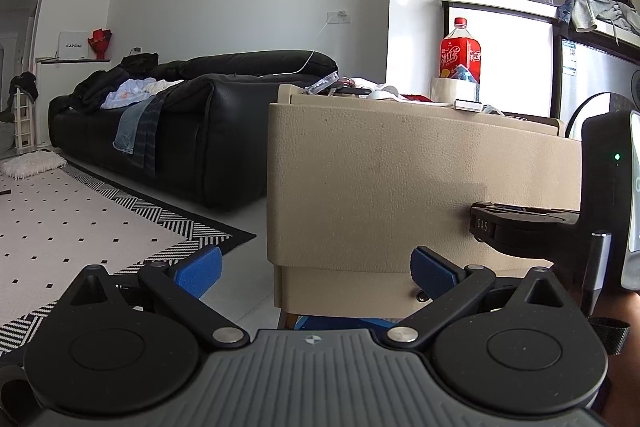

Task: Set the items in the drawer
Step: 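Pull the top drawer open with the right gripper, then release the handle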

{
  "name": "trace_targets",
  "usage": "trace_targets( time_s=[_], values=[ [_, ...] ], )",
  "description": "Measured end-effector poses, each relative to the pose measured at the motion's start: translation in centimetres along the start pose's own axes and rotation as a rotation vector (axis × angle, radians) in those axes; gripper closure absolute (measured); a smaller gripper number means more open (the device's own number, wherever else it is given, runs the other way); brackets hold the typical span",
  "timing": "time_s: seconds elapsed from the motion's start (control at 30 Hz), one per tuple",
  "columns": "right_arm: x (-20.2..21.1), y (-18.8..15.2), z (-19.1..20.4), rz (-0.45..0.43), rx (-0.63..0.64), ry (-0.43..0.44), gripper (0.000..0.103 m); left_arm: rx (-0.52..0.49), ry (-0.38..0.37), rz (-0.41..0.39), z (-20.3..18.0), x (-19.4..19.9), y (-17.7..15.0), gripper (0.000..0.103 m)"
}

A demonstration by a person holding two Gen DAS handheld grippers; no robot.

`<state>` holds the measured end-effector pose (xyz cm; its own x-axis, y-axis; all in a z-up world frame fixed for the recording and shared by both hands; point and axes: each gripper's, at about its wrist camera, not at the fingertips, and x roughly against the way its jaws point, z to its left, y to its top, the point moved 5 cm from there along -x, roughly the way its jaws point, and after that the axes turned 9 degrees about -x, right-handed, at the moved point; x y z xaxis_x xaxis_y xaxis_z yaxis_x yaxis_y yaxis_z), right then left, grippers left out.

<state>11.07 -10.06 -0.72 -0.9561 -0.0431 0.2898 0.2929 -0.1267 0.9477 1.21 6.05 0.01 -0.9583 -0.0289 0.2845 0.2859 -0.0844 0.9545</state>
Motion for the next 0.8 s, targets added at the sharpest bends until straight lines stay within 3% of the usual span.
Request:
trace_targets(
  time_s=[0.8],
  values=[
    [6.6,-1.6,0.0,0.008,-0.024,0.012,0.086,0.006,-0.030,0.010,-0.1,0.0,0.3,0.000]
  ],
)
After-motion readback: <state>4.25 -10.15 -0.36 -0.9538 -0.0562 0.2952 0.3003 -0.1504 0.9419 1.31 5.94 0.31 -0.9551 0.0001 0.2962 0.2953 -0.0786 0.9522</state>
